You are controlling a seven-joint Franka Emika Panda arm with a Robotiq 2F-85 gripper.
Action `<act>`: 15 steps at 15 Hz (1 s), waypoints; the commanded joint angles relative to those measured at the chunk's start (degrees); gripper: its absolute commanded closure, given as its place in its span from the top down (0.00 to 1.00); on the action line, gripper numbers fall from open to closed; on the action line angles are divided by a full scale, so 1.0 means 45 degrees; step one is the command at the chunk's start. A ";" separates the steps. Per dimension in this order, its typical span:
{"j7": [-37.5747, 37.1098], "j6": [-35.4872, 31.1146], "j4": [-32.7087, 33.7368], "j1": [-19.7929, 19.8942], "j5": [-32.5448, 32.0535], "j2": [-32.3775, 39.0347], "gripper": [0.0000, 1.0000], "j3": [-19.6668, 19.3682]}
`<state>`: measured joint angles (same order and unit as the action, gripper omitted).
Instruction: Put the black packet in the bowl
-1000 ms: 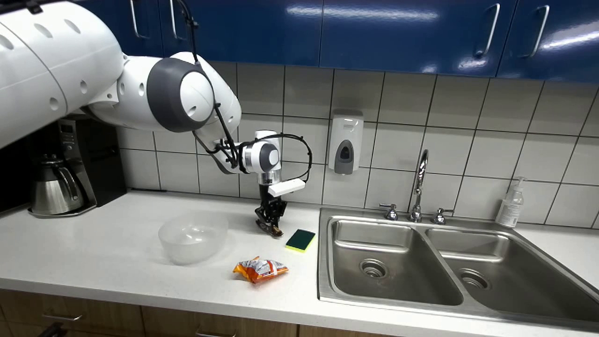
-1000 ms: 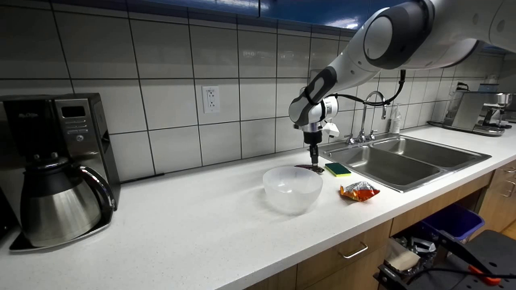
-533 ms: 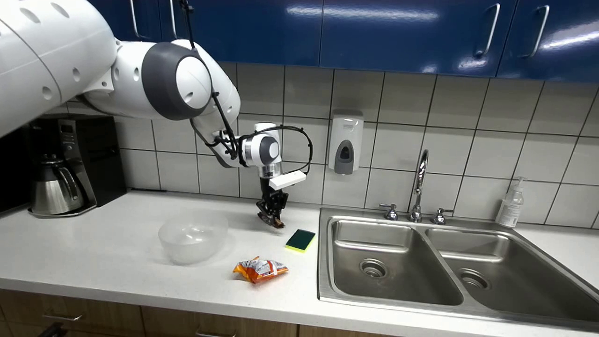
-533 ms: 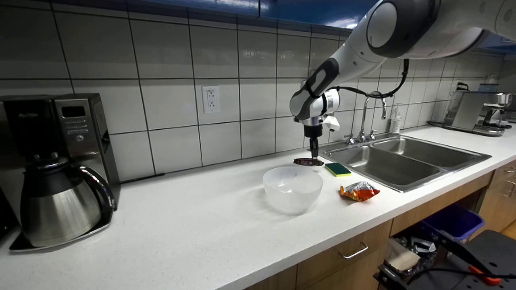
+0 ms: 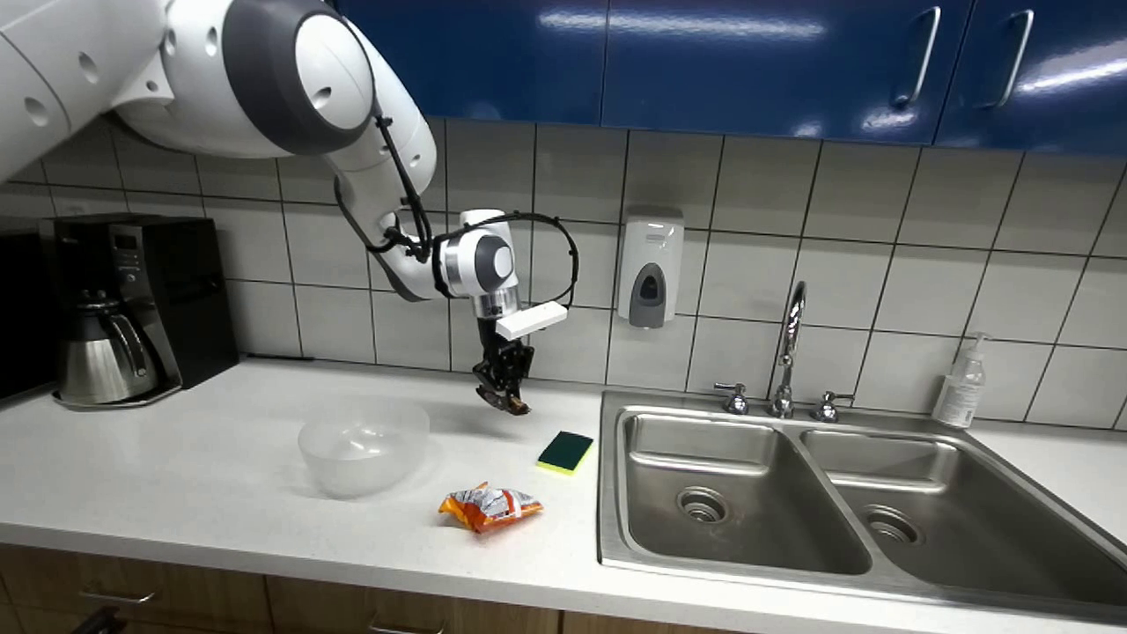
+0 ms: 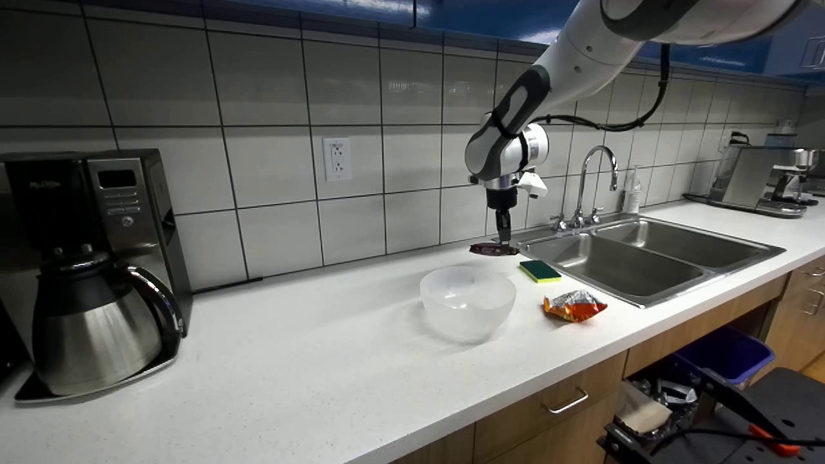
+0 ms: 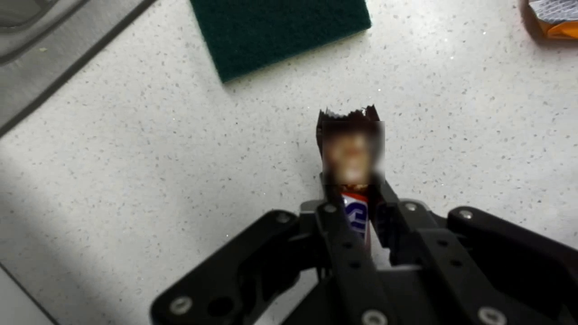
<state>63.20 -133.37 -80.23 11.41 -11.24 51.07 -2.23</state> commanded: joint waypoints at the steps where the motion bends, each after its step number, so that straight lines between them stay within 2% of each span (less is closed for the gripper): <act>1: -0.0549 -0.0774 -0.2390 -0.0402 -0.0638 -0.1826 0.05 -0.0216; 15: -0.1567 -0.2309 -0.7164 -0.1704 -0.2306 -0.5287 0.05 -0.0090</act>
<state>58.29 -141.71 -106.16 4.81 -18.84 32.46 -2.39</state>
